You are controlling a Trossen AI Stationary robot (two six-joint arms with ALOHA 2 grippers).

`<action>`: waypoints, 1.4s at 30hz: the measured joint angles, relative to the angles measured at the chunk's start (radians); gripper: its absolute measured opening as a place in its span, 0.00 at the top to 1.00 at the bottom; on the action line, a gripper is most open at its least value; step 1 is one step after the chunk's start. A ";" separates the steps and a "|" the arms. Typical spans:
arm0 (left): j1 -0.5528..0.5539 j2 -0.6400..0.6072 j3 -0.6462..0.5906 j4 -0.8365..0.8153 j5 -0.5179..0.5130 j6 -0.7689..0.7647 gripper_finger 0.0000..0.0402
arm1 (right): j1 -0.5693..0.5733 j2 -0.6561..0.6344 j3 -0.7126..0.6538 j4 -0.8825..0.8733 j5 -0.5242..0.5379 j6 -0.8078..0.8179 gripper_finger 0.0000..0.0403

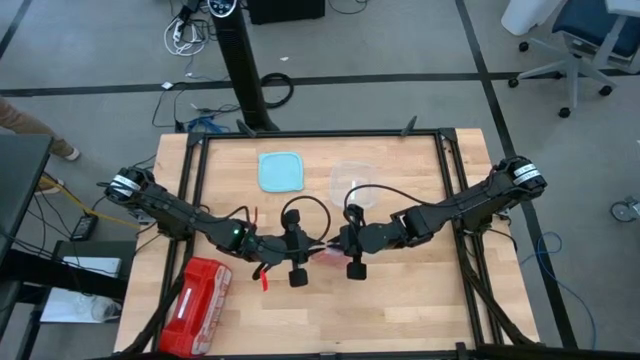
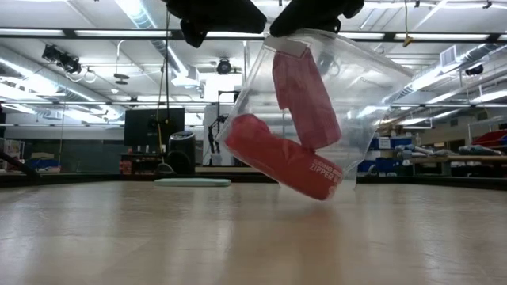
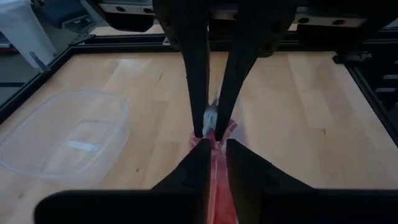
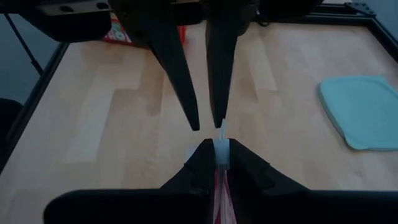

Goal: Roll bandage
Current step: Close the transparent zip bag

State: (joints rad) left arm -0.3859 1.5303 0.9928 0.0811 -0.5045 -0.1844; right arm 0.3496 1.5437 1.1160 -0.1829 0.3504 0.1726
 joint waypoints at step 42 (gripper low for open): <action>-0.013 -0.064 0.001 -0.070 0.035 -0.056 0.84 | 0.002 0.002 -0.002 -0.032 -0.013 0.018 0.93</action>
State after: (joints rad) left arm -0.3992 1.4662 0.9936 0.0107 -0.4694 -0.2405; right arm 0.3515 1.5459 1.1145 -0.2146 0.3372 0.1905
